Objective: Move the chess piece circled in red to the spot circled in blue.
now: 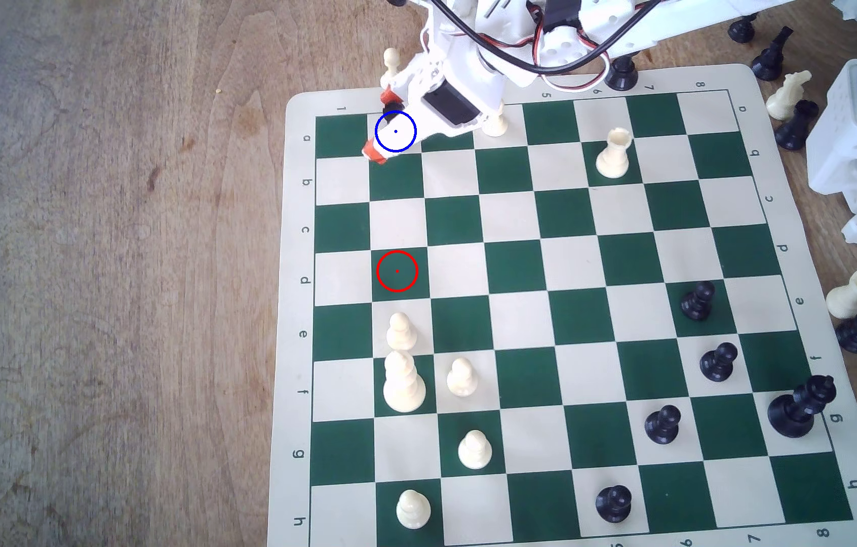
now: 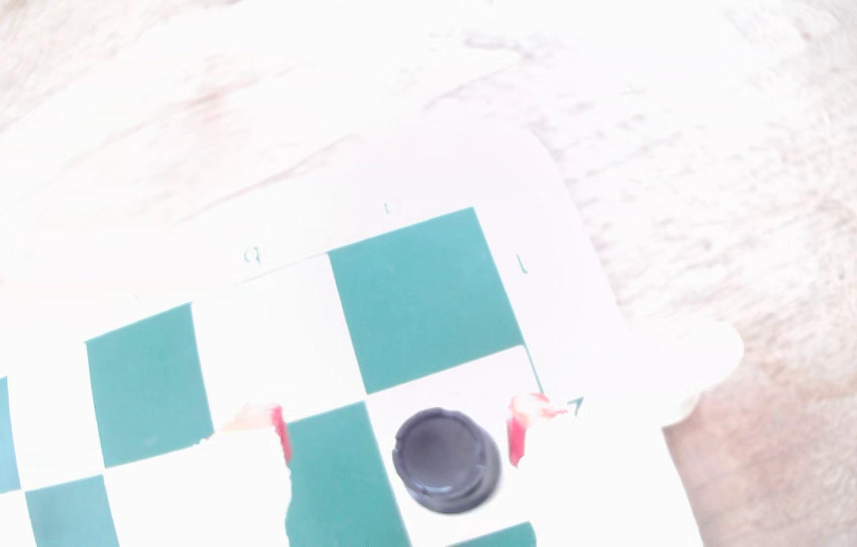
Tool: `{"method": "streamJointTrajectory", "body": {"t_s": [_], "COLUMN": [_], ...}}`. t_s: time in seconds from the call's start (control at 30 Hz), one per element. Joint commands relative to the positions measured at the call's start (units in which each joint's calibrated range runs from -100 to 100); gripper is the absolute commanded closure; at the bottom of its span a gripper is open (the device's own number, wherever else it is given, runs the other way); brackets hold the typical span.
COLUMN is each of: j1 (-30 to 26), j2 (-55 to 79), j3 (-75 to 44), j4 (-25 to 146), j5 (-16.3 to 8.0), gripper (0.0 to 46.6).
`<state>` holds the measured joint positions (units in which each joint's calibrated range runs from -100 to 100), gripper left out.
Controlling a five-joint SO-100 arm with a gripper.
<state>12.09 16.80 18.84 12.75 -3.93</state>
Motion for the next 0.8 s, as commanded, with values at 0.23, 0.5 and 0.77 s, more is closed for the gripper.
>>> {"method": "streamJointTrajectory", "body": {"t_s": [0.23,0.5,0.77], "j1": [0.07,-4.31,-5.56], "j2": [-37.34,-64.00,-98.97], "j3": [23.13,47.70,63.39], "j4": [-2.18,0.68,19.03], "j5": [0.54,3.32,3.47], "gripper": [24.7,33.6,34.2]}}
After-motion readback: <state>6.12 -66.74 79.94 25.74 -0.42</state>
